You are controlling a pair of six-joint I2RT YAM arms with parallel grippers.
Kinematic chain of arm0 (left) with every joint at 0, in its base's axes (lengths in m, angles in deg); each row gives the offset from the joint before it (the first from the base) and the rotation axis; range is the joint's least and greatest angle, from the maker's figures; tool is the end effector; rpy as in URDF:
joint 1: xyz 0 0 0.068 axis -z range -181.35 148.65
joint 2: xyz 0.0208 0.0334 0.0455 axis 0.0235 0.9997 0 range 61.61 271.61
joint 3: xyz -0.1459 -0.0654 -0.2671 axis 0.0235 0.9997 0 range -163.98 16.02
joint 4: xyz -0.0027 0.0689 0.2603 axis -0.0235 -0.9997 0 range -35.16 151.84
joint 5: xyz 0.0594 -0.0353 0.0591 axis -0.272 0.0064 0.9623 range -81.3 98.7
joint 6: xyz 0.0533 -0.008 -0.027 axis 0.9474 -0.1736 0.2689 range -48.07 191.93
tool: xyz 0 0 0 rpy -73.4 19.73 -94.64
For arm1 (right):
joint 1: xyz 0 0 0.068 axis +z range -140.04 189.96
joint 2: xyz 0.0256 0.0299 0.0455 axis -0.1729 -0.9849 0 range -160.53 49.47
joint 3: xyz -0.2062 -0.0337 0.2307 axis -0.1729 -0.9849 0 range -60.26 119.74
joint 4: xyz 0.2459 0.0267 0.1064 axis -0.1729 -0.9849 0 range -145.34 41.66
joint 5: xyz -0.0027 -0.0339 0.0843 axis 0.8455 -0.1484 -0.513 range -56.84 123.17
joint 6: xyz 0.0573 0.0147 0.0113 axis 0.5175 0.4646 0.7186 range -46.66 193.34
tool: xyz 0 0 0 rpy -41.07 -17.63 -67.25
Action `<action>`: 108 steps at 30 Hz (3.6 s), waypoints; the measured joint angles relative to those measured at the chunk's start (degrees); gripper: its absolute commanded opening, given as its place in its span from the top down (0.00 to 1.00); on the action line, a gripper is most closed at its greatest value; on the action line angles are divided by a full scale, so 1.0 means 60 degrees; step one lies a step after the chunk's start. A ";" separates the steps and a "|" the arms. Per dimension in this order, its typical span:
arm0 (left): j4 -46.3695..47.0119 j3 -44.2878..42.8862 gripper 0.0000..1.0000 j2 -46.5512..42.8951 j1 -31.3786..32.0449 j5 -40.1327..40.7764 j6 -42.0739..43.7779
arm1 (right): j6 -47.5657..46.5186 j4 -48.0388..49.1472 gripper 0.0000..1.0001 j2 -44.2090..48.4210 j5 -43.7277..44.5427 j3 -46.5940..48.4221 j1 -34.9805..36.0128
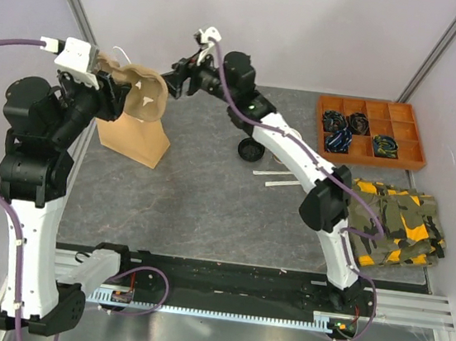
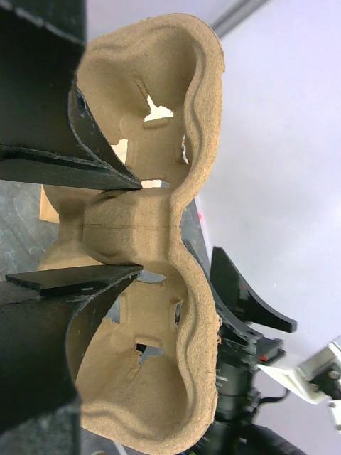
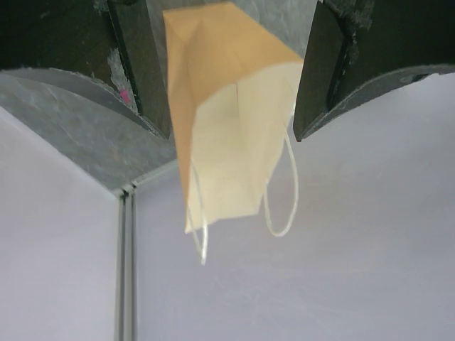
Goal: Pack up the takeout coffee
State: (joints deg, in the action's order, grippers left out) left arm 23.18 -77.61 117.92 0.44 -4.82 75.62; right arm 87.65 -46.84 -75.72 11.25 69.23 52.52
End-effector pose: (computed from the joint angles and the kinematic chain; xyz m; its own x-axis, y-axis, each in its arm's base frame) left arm 0.1337 -0.0146 0.5646 -0.0065 0.0628 -0.9980 0.2649 0.9625 0.0588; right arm 0.3996 0.3896 0.4521 -0.1504 0.1732 -0.9733 -0.8915 0.4017 0.2093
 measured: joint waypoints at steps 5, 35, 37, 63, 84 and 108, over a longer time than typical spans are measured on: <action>-0.0004 0.0350 0.73 -0.0415 -0.0415 0.0004 -0.0273 | -0.0178 0.1173 0.23 -0.0860 0.0845 0.0321 0.0761; -0.0015 0.0426 0.73 -0.0543 -0.0601 0.0233 -0.0477 | -0.1876 0.1574 0.51 -0.1956 0.2277 0.0197 0.1202; -0.0015 0.0426 0.73 -0.0543 -0.0601 0.0237 -0.0477 | -0.1905 0.1475 0.53 -0.1956 0.2189 0.0193 0.1198; 0.0040 0.0426 0.73 -0.0361 -0.0601 0.0189 -0.0568 | -0.2102 -0.0623 1.00 0.0605 0.2761 -0.2029 0.1202; -0.0109 0.0426 0.73 0.0022 -0.0612 -0.2211 -0.0761 | 0.0958 -0.2798 0.87 0.7756 0.3891 -0.9260 0.1195; 0.0415 -0.0452 0.74 0.1949 -0.0616 -0.6532 -0.2313 | 0.0404 -0.2062 0.30 0.6594 0.2860 -0.8080 0.0586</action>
State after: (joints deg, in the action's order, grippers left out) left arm 25.68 -80.32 129.61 -3.26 -44.00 61.74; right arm 90.07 -59.22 -36.16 28.41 20.75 56.04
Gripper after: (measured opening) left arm 0.484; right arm 0.726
